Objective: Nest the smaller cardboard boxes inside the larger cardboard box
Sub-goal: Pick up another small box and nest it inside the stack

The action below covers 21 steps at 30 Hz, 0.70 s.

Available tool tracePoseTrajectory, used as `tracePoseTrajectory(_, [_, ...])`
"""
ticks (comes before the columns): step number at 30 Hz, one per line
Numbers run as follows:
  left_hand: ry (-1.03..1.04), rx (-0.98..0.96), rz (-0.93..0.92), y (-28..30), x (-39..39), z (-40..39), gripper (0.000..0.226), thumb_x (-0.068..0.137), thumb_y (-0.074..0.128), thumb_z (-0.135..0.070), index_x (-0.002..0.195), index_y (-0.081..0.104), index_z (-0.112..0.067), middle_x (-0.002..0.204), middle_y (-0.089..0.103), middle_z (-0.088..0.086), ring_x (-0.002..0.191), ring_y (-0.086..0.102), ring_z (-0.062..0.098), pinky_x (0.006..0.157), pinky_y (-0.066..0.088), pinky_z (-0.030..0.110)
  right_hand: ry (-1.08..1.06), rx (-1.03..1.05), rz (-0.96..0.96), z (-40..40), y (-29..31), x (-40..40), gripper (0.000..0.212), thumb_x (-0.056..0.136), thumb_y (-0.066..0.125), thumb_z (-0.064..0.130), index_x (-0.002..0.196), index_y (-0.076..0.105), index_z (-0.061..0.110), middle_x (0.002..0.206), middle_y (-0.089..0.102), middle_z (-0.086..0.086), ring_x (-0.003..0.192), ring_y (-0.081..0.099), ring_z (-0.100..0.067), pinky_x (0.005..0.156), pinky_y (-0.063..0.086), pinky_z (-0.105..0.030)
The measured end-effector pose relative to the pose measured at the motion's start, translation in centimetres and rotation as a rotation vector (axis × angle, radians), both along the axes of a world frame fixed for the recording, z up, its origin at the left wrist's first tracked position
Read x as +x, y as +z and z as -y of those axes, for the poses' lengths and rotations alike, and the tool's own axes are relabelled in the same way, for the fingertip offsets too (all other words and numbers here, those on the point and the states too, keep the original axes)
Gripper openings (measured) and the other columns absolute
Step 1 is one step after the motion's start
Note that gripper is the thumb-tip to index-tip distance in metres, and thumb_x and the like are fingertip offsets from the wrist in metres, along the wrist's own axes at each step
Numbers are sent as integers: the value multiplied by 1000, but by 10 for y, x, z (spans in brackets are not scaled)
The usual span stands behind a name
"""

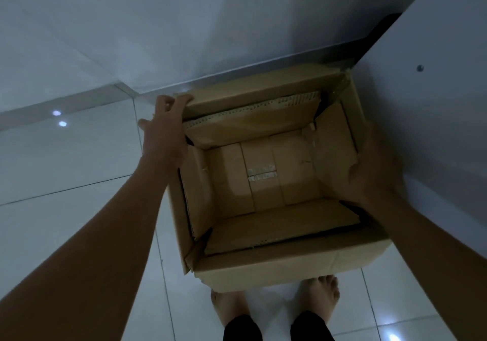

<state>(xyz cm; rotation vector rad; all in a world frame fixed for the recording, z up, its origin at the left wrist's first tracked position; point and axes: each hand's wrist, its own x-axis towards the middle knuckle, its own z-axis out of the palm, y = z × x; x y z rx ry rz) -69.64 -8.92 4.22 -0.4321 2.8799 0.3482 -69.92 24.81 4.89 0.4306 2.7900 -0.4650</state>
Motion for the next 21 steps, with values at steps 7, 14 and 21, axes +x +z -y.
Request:
tracePoseTrajectory(7, [-69, 45, -219, 0, -23, -1, 53, 86, 59, -4, 134, 55, -24, 123, 52, 12, 107, 56, 34, 89, 43, 41, 62, 55, -110, -19, -14, -27, 68, 85, 52, -8, 147, 31, 11, 134, 52, -26, 122, 51, -45, 97, 45, -53])
tracePoseTrajectory(14, [155, 191, -391, -4, -96, -14, 34, 94, 48, -9, 120, 66, -21, 118, 60, 5, 104, 55, 10, 80, 36, 10, 137, 127, -245, -30, -28, -79, 54, 89, 47, -8, 140, 37, 5, 123, 58, -28, 112, 57, -46, 91, 49, -52])
tracePoseTrajectory(21, [291, 354, -379, -9, -52, -5, 55, 92, 49, -6, 146, 39, -13, 145, 47, 7, 129, 46, 20, 103, 36, 25, 461, 83, -396, -38, -27, -67, 55, 90, 38, -17, 144, 34, -7, 154, 30, -27, 145, 25, -40, 120, 22, -40])
